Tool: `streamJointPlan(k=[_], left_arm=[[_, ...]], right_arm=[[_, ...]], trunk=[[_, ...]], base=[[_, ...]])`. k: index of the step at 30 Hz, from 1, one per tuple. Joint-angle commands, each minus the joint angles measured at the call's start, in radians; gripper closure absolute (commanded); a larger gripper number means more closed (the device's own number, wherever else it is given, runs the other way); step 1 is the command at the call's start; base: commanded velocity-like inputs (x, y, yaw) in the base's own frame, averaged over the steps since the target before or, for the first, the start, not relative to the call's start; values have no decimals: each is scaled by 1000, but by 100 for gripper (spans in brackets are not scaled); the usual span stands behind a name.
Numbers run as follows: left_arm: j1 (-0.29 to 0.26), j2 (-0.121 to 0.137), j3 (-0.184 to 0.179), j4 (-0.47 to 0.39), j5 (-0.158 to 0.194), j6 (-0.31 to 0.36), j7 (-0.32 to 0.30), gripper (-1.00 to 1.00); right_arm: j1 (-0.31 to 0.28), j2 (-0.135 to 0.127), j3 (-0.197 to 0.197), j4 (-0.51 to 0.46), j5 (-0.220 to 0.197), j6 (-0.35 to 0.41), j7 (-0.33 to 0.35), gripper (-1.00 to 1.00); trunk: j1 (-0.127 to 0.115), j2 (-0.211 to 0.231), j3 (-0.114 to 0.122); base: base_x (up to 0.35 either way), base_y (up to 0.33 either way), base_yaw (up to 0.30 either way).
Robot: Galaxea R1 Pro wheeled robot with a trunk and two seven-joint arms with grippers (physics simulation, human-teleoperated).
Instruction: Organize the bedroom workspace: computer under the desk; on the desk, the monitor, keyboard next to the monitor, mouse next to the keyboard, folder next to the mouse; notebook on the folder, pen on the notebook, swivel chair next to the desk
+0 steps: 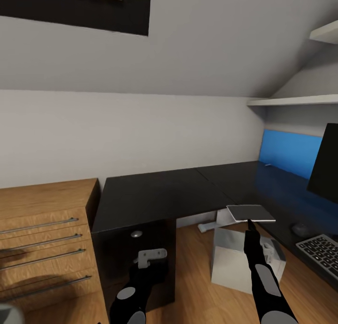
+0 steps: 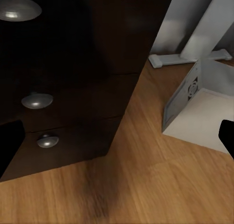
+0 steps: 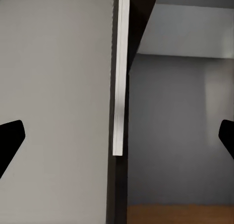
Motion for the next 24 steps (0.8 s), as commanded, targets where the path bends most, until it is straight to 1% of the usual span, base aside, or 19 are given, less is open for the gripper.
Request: streamJointPlan(k=[1,4,10,13,16,21,24], left_arm=[[-1,0,-2,-1,7,2,9,-100],[-1,1,-3,-1,7,2,9,-100],[-1,0,-3,0,7,2,10,-100],[-1,0,-4,0,7,2,10,-100],[-1,1,-11,0,5,2,10,-100],[-1,0,-17,0,4,2,10,-100],[-1,1,-18,0,3,2,10,-100]], right_arm=[[-1,0,-2,0,-10,1,5,-100],[-1,-2,-3,0,-10,1,5,-100],[-1,-2,-3,0,-10,1,5,-100],[-1,-2,-3,1,-9,1,4,-100],[-1,-2,-3,1,-9,1,3,-100],[-1,-2,-3,1,-8,1,3,-100],[-1,-2,-3,1,-8,1,3,-100]], trunk=[[0,-1,-1],[0,-1,-1],[0,-1,-1],[0,-1,-1],[0,-1,-1],[0,-1,-1],[0,-1,-1]], base=[[203,1,0],[183,0,0],[76,4,0],[219,45,0],[165,26,0],[61,7,0],[212,1,0]])
